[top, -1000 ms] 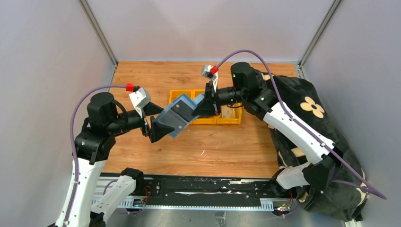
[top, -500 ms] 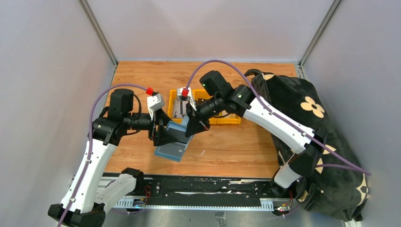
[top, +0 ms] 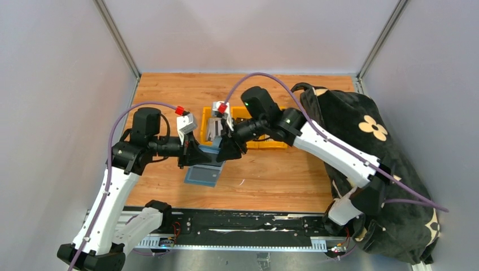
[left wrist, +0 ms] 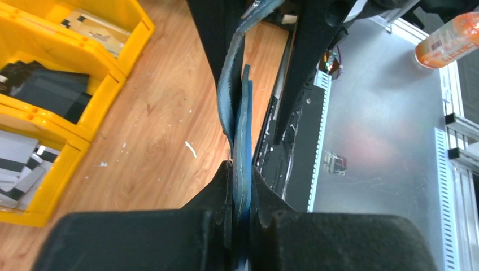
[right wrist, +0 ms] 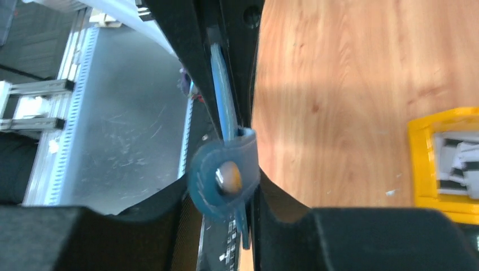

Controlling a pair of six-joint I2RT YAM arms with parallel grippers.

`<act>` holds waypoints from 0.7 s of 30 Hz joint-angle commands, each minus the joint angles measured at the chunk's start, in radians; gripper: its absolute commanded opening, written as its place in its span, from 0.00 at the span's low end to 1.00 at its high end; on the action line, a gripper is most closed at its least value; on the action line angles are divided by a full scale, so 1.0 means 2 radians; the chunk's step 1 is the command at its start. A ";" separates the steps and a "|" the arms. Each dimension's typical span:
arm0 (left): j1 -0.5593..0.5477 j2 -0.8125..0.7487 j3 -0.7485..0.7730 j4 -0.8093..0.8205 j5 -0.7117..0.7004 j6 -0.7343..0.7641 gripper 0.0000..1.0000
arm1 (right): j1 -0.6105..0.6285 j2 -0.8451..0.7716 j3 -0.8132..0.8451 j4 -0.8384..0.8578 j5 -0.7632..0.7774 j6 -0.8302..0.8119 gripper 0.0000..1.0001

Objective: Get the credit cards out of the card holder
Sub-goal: Remove the credit card from the card holder.

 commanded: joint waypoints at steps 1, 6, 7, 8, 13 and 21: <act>-0.001 -0.032 0.004 0.120 -0.027 -0.114 0.00 | -0.027 -0.090 -0.134 0.298 -0.011 0.156 0.38; -0.001 -0.097 -0.057 0.359 -0.084 -0.317 0.00 | -0.044 -0.150 -0.254 0.521 0.018 0.280 0.51; -0.001 -0.098 -0.059 0.378 -0.097 -0.342 0.00 | -0.044 -0.154 -0.262 0.537 0.023 0.297 0.51; -0.001 -0.098 -0.058 0.384 -0.101 -0.352 0.00 | -0.044 -0.155 -0.272 0.559 0.029 0.309 0.51; -0.001 -0.093 -0.069 0.447 -0.104 -0.439 0.00 | -0.044 -0.148 -0.327 0.712 0.044 0.416 0.50; -0.001 -0.101 -0.073 0.458 -0.105 -0.449 0.00 | -0.054 -0.122 -0.344 0.836 0.031 0.516 0.10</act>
